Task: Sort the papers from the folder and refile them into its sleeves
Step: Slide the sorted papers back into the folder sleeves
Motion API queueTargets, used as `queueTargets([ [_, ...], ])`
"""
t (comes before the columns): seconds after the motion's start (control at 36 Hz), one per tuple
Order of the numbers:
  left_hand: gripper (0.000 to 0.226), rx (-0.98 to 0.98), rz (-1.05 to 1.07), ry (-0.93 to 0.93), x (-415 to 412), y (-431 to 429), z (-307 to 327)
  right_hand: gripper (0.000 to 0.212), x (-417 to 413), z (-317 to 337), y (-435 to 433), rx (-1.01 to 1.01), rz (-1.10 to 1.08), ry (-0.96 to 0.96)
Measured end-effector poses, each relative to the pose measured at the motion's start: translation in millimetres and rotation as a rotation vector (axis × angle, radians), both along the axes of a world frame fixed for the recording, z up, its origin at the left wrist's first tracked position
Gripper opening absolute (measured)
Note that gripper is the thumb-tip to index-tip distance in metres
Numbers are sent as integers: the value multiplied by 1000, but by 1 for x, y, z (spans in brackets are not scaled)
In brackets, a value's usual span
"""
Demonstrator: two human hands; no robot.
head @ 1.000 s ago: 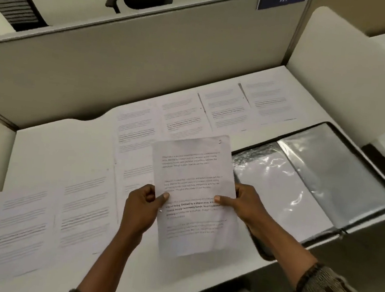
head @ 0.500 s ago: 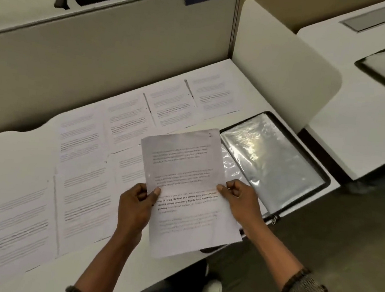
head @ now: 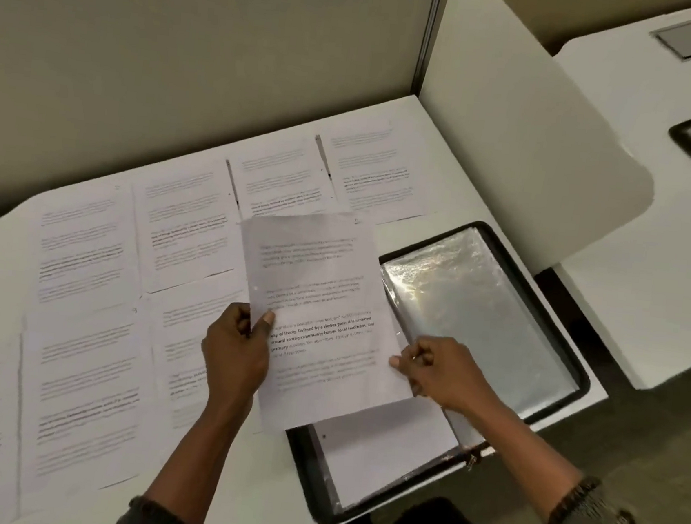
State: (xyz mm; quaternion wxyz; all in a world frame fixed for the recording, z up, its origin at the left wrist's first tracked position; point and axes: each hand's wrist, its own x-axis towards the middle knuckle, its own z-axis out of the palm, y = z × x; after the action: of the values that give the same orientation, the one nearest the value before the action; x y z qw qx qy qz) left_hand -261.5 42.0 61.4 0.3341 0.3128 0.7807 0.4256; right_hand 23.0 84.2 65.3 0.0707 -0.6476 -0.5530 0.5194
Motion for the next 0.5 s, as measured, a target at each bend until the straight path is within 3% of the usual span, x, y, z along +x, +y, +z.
queueTargets([
  [0.06,5,-4,-37,49,6,7,1,52,7,4,24,56,1,-74],
  [0.14,8,-30,-72,57,16,13,-1,90,11,13,64,174,-47,-30],
  [0.25,11,-45,-113,25,35,17,-4,114,9,29,127,394,106,-17],
  [0.36,19,-48,-106,-8,55,24,-6,110,-1,49,189,428,391,-109],
  [0.5,10,-90,-84,21,88,36,0,68,-15,68,250,258,832,-120],
])
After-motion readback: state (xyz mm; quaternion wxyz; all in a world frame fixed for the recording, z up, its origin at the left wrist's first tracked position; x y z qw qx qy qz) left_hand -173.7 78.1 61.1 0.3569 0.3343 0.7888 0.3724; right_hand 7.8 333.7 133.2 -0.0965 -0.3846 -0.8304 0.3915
